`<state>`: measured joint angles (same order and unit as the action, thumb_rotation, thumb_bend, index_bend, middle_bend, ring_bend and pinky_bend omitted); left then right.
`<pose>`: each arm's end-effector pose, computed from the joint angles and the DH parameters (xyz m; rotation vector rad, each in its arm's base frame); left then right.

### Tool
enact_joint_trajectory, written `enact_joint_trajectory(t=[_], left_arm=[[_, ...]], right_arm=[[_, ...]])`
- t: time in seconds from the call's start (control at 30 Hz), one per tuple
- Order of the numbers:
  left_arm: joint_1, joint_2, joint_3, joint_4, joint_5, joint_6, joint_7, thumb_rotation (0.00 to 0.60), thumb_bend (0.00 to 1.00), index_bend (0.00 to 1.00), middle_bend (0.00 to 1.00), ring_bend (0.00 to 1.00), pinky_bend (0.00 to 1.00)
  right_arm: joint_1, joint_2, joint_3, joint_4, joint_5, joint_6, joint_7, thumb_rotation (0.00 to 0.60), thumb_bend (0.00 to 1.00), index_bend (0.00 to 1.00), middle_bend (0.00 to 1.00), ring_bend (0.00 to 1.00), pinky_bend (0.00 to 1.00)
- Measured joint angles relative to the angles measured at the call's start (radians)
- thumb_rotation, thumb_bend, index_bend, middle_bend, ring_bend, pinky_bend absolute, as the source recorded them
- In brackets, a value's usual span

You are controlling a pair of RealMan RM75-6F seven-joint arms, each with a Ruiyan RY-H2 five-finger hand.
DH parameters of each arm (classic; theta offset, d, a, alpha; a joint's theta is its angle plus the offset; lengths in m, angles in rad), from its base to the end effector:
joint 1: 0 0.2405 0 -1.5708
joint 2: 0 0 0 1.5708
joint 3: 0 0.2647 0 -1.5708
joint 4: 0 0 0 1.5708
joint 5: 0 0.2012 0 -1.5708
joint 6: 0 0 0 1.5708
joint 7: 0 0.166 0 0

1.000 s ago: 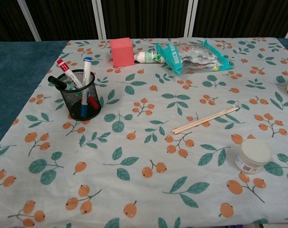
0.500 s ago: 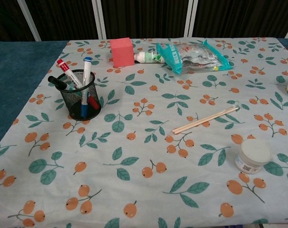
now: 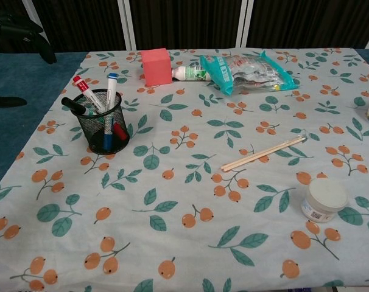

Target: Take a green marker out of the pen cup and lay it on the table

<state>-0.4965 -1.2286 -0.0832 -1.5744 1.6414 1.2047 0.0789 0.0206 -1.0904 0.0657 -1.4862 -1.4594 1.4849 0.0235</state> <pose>-0.1985 0.3074 0.0928 -1.9011 -0.6596 -1.0749 -0.3567 -0.1854 0.2007 1.3303 -0.8429 0.7541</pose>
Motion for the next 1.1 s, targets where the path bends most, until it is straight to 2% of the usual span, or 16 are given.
enact_joint_trajectory(t=[0.37, 0.57, 1.1], left_arm=[[-0.022, -0.07, -0.001, 0.041, -0.053, -0.034, 0.041, 0.6, 0.2, 0.35, 0.35, 0.08, 0.07], [-0.027, -0.108, 0.004, 0.056, -0.067, -0.038, 0.053, 0.6, 0.29, 0.36, 0.37, 0.08, 0.07], [-0.05, -0.165, -0.002, 0.076, -0.098, -0.047, 0.085, 0.6, 0.29, 0.4, 0.43, 0.1, 0.07]], right_arm=[[0.001, -0.002, 0.001, 0.005, 0.008, -0.009, 0.001, 0.6, 0.05, 0.08, 0.09, 0.14, 0.17], [0.002, -0.003, 0.003, 0.009, 0.012, -0.01, 0.005, 0.6, 0.05, 0.08, 0.09, 0.14, 0.17], [0.002, -0.004, 0.005, 0.015, 0.02, -0.016, 0.008, 0.6, 0.05, 0.08, 0.09, 0.14, 0.17]])
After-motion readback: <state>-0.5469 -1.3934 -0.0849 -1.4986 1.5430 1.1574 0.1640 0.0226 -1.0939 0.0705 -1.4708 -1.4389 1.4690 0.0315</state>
